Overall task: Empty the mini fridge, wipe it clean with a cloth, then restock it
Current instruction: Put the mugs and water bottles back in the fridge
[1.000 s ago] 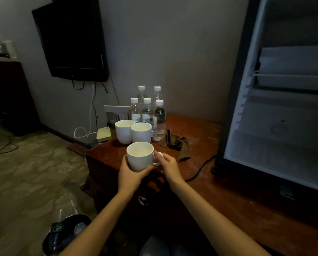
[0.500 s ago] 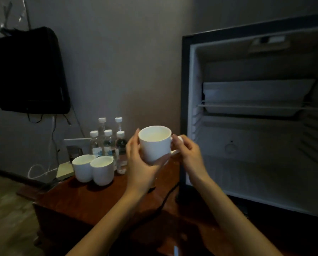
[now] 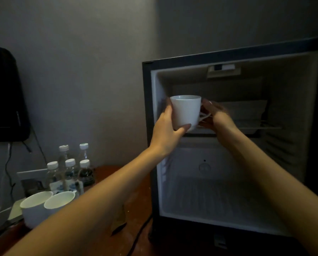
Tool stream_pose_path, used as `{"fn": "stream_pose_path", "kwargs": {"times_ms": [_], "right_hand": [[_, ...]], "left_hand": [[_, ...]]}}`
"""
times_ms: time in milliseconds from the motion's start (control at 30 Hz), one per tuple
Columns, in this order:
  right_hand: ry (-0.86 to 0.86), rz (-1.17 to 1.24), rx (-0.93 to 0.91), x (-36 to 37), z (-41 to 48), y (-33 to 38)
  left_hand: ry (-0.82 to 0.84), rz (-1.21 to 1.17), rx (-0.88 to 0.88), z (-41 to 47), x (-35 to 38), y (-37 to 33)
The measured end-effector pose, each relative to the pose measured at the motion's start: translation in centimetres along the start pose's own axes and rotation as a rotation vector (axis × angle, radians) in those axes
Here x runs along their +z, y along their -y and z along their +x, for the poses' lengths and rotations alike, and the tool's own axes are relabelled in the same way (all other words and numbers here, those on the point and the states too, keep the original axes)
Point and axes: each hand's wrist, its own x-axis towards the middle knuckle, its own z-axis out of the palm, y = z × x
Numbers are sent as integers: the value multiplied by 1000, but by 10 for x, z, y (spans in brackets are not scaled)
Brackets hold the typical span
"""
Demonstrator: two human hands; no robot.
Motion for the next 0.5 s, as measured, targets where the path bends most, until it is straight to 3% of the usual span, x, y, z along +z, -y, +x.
{"fn": "stream_pose_path", "kwargs": {"times_ms": [267,500], "right_hand": [[142,-106,66,2,40,-9],[114,-177,114,3,57,-17]], "left_hand": [[-75,-208,-177,29,15,14],[-76,-118,-180,32,23,19]]}}
